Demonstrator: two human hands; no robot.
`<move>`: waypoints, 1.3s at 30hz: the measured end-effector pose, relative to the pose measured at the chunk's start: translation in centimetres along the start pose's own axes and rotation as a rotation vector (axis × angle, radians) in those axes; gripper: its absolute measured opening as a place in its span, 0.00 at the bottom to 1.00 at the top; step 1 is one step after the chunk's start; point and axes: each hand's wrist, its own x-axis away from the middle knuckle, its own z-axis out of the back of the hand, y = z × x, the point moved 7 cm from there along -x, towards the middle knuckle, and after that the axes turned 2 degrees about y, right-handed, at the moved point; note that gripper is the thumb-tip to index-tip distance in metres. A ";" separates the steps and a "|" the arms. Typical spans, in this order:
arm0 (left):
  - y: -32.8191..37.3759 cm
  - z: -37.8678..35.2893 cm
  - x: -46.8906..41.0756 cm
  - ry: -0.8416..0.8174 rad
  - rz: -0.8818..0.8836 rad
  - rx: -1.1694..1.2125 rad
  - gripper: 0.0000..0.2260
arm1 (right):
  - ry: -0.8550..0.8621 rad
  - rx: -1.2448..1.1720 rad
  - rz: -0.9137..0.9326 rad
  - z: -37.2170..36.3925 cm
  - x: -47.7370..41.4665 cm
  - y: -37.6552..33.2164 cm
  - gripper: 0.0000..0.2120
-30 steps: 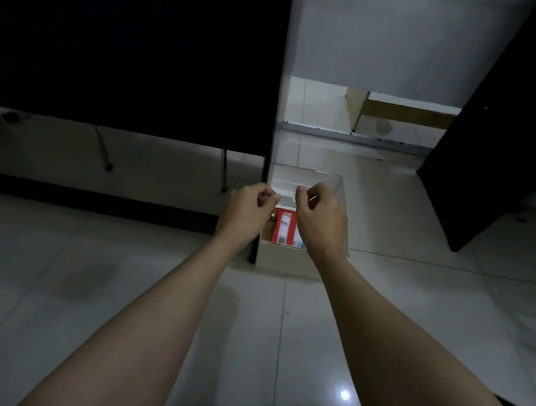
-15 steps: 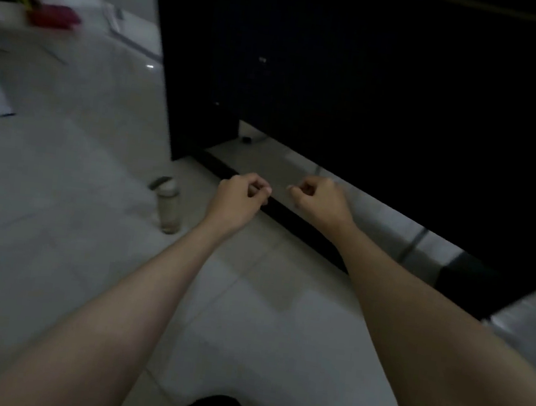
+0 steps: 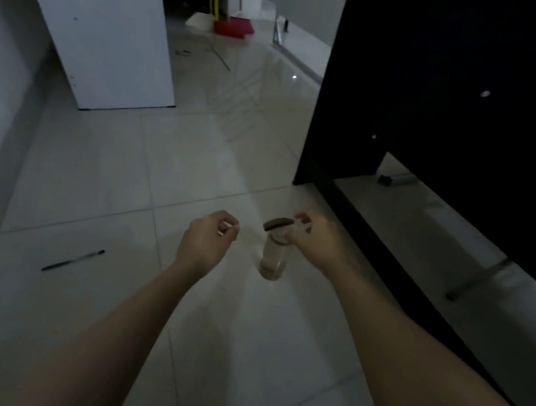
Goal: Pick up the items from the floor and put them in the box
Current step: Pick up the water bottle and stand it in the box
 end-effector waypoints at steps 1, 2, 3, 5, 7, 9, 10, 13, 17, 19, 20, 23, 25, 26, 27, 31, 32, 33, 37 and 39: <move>-1.3 -0.8 -1.2 0.012 0.014 -0.012 0.06 | -0.006 -0.001 0.003 -1.4 -1.4 1.0 0.24; -2.2 -1.4 -2.2 0.022 0.021 -0.020 0.06 | -0.015 -0.006 0.004 -2.6 -2.4 1.9 0.30; -3.1 -2.1 -3.3 0.033 0.032 -0.026 0.07 | -0.027 -0.025 -0.002 -3.9 -3.5 2.8 0.35; -4.2 -3.2 -5.4 0.059 0.044 -0.024 0.08 | -0.033 -0.091 -0.025 -5.7 -5.2 3.9 0.41; -5.2 -4.3 -7.2 0.084 0.054 -0.013 0.07 | -0.030 -0.154 -0.052 -7.5 -6.6 4.7 0.45; -6.0 -5.3 -8.2 0.093 0.058 -0.017 0.07 | 0.025 -0.235 -0.080 -8.8 -7.1 5.6 0.49; -6.4 -5.7 -8.4 0.095 0.059 -0.024 0.07 | 0.066 -0.287 -0.100 -9.2 -7.1 6.3 0.51; -7.8 -6.4 -8.4 0.096 0.082 -0.021 0.07 | 0.153 -0.377 -0.182 -10.9 -6.9 8.7 0.53; -9.9 -6.1 -7.2 0.066 0.109 -0.022 0.07 | 0.212 -0.322 -0.178 -11.7 -7.3 9.2 0.47; -10.8 -5.2 -6.4 0.065 0.117 -0.026 0.07 | 0.176 -0.263 -0.141 -11.8 -7.4 8.6 0.45; -11.1 -4.7 -6.1 0.071 0.121 -0.032 0.07 | 0.147 -0.231 -0.113 -11.9 -7.3 8.1 0.45; -11.7 -3.1 -5.5 0.079 0.132 -0.035 0.07 | 0.031 -0.218 -0.085 -12.6 -6.3 6.7 0.46; -11.5 -2.8 -4.9 0.048 0.139 -0.011 0.09 | -0.055 -0.282 -0.067 -13.3 -5.4 5.6 0.45; -11.1 -2.7 -4.4 0.023 0.141 0.009 0.11 | -0.088 -0.307 -0.052 -13.6 -4.9 4.9 0.45; -10.7 -2.8 -3.8 -0.003 0.139 0.030 0.12 | -0.116 -0.333 -0.041 -13.7 -4.3 4.2 0.43; -9.4 -3.6 0.2 -0.146 0.181 0.043 0.20 | -0.153 -0.522 -0.051 -11.5 -1.5 1.5 0.37; -8.9 -3.9 1.8 -0.198 0.202 0.061 0.23 | -0.137 -0.581 -0.070 -10.1 -0.6 1.2 0.35; -8.1 -4.2 3.3 -0.245 0.217 0.107 0.26 | -0.115 -0.633 -0.091 -8.7 0.4 0.9 0.33; -2.1 -4.4 8.8 -0.365 0.217 0.289 0.38 | 0.011 -0.713 -0.127 -1.9 5.7 0.4 0.34; 1.5 -4.7 11.5 -0.404 0.114 0.266 0.39 | 0.099 -0.724 -0.140 1.7 9.5 1.0 0.35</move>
